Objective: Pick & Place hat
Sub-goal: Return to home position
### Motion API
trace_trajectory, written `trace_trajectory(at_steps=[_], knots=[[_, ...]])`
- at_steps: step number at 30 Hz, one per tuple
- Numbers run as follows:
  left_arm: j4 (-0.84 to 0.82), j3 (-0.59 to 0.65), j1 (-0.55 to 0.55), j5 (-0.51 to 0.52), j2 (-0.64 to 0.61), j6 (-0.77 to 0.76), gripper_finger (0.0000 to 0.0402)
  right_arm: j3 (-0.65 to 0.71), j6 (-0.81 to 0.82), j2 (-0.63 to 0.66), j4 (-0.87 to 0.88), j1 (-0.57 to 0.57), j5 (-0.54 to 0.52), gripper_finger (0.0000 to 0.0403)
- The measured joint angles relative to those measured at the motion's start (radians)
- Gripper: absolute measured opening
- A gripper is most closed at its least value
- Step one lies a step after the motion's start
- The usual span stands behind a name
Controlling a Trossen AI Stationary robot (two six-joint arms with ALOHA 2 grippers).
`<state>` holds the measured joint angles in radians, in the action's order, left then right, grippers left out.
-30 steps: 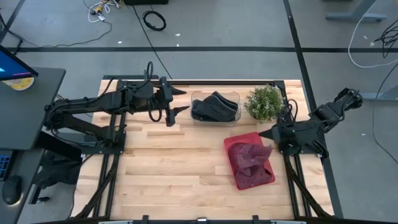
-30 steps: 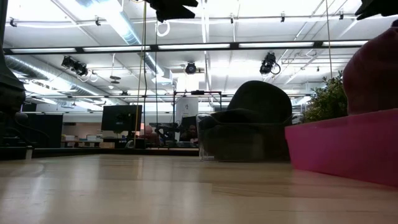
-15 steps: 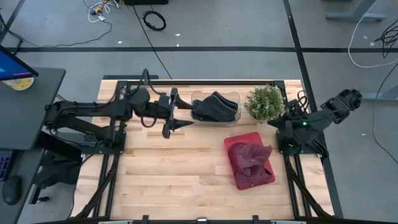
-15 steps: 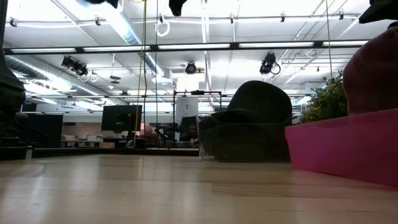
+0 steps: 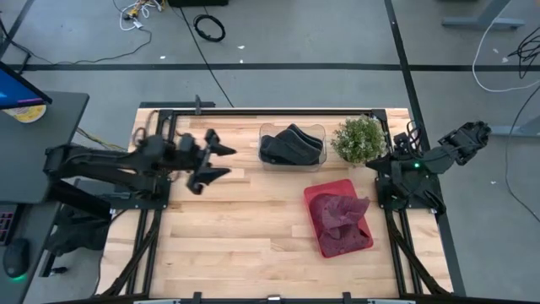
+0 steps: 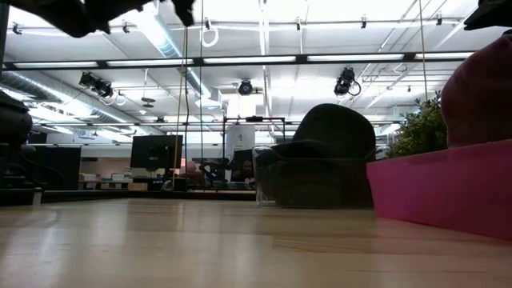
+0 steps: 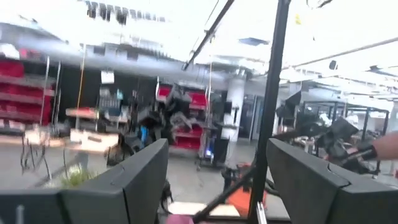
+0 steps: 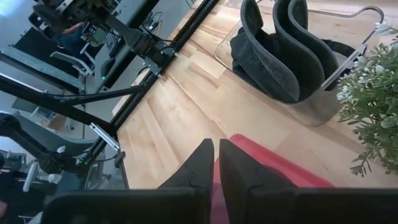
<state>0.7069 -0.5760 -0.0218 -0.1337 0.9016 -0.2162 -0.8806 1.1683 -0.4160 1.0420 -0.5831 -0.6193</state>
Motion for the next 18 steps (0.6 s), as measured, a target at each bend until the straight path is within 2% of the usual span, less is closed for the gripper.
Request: trace_trajectory(at_steps=[4,11,18], knots=[[-0.064,0.061,0.004,0.006,-0.135,0.031,0.0277,0.000,0.000,0.000,0.000,0.000,-0.001,0.0029],[-0.094,0.214,0.050,0.152,-0.363,0.083,0.0277,0.000,0.001,0.000,0.000,0.000,-0.001,0.0029],[-0.090,0.330,0.108,0.216,-0.521,0.119,0.0277,0.000,0.028,0.000,0.000,0.000,-0.001,0.0029]])
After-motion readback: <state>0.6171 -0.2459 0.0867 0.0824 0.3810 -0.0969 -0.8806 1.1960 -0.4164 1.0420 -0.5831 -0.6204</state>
